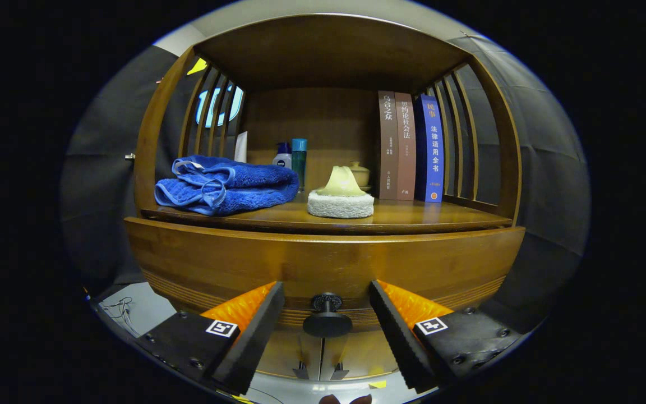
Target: Pull open the drawer, take out the items inside it, and place them on the countertop above the cabinet.
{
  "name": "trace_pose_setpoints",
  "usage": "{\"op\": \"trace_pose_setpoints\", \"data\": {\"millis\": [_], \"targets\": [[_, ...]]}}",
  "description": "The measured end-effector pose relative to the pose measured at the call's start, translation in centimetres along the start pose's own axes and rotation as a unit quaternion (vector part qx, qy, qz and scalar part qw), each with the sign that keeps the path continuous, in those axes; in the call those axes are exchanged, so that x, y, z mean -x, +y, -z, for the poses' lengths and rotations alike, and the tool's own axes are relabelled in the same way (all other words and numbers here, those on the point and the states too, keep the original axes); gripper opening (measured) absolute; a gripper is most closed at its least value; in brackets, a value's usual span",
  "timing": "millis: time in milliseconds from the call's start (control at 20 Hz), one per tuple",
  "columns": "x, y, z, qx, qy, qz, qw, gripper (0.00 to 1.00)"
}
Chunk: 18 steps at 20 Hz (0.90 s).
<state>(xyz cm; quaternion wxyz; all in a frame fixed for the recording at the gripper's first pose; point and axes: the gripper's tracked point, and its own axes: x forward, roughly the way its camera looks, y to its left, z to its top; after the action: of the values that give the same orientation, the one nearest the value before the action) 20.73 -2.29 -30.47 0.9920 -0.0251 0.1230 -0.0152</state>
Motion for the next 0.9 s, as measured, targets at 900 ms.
{"op": "trace_pose_setpoints", "data": {"millis": [900], "targets": [[3.4,0.0,-4.2,0.007,-0.021,-0.013,1.000,0.99]]}}
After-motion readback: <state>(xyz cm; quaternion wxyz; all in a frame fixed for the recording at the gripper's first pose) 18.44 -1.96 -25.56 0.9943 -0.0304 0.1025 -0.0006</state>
